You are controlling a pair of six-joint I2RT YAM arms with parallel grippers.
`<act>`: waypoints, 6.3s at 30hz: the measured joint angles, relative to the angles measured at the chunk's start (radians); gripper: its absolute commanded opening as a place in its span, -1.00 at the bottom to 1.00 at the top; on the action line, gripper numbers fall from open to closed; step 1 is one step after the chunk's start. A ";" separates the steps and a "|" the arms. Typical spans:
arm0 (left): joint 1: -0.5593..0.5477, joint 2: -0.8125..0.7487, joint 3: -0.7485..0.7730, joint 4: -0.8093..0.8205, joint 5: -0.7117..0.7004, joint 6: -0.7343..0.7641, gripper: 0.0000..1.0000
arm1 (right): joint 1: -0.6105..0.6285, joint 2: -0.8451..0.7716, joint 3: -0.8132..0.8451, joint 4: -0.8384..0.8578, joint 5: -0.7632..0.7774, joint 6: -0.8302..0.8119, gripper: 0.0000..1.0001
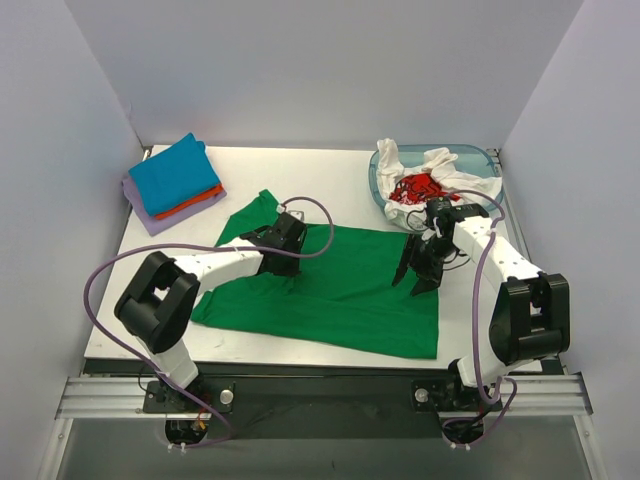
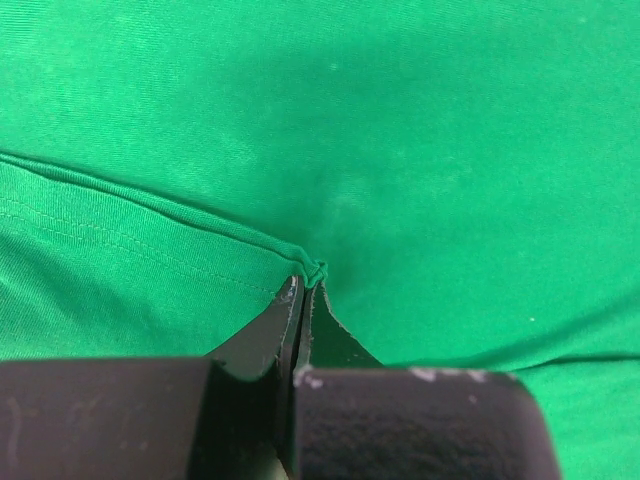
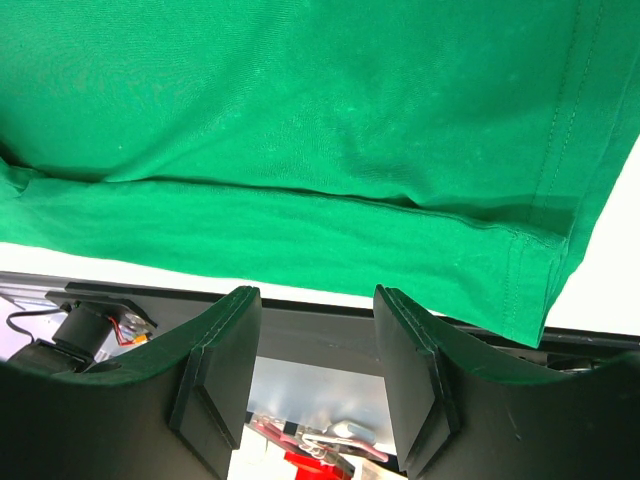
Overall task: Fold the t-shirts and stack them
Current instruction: Fold the flattened tshirt in 1/3 of the way
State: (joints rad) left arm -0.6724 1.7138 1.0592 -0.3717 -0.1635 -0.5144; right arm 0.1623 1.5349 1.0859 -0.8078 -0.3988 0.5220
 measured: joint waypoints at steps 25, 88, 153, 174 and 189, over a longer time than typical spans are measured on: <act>-0.030 0.031 0.050 -0.008 0.028 0.047 0.02 | 0.000 0.000 -0.011 0.000 -0.010 -0.008 -0.01; 0.249 0.246 0.290 -0.220 -0.143 0.030 -1.00 | 0.000 0.148 -0.020 0.023 -0.010 -0.104 -0.01; 0.249 -0.032 0.045 -0.006 -0.024 -0.070 0.45 | 0.000 0.124 -0.018 0.088 0.051 -0.130 -0.01; 0.250 -0.222 -0.321 0.132 -0.026 -0.207 0.45 | 0.044 0.294 -0.020 0.118 0.077 -0.129 -0.01; 0.249 -0.409 -0.462 0.063 -0.045 -0.289 0.46 | 0.103 0.296 -0.029 0.103 0.077 -0.127 -0.02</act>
State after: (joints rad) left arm -0.4232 1.3052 0.5976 -0.3084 -0.2085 -0.8036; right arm 0.2649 1.8305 1.0569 -0.7044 -0.3222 0.3954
